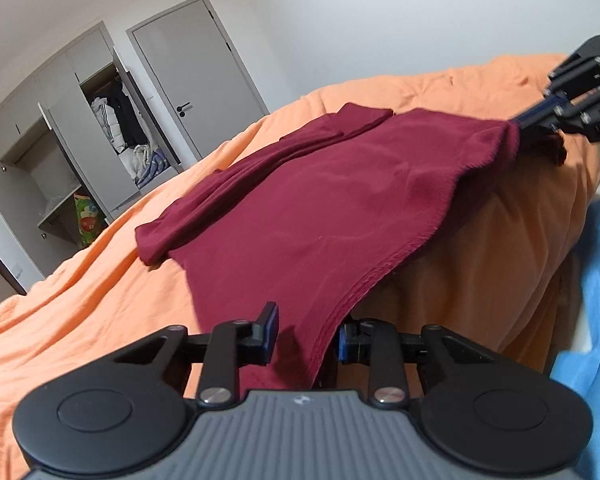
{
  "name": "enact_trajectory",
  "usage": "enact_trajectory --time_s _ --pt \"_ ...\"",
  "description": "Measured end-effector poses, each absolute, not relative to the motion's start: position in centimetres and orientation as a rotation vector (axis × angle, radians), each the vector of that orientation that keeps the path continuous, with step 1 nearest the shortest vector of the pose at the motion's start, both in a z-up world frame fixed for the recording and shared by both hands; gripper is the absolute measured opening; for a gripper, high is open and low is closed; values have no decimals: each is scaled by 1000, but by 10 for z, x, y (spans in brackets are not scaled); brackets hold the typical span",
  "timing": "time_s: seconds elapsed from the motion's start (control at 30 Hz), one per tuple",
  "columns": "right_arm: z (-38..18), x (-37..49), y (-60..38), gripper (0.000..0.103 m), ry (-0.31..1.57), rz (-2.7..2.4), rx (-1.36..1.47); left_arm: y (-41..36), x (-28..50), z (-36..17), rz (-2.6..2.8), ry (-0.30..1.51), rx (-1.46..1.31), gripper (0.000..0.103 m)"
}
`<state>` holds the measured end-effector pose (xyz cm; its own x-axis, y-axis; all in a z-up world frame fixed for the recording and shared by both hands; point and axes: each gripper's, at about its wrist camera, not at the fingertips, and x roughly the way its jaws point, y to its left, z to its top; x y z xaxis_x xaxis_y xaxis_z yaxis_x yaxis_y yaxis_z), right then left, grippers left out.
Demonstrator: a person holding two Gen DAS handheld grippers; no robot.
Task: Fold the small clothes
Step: 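Grasp the maroon shirt hem with the right gripper while the left gripper grasps it too, then lift the hem with both grippers, fold it over toward the collar, open both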
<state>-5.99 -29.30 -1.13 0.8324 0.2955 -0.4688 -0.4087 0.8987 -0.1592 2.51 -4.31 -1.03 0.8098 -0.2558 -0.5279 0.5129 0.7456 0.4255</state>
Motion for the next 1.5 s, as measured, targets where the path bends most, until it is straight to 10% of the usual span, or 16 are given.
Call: enact_trajectory --time_s 0.13,0.27,0.53,0.6,0.7,1.5 --pt "-31 -67 -291 22 501 332 -310 -40 25 -14 -406 458 610 33" --pt "-45 -76 -288 30 491 267 -427 -39 25 -19 -337 428 669 57" --pt "-61 -88 -286 35 382 134 -586 -26 24 -19 -341 416 695 50" --pt "-58 -88 -292 5 379 142 -550 -22 20 -19 -348 403 701 28" --pt "-47 -91 -296 5 338 136 -518 -16 19 -14 -368 393 658 7" --pt "74 -160 -314 3 47 128 -473 54 -31 125 -421 156 254 4"
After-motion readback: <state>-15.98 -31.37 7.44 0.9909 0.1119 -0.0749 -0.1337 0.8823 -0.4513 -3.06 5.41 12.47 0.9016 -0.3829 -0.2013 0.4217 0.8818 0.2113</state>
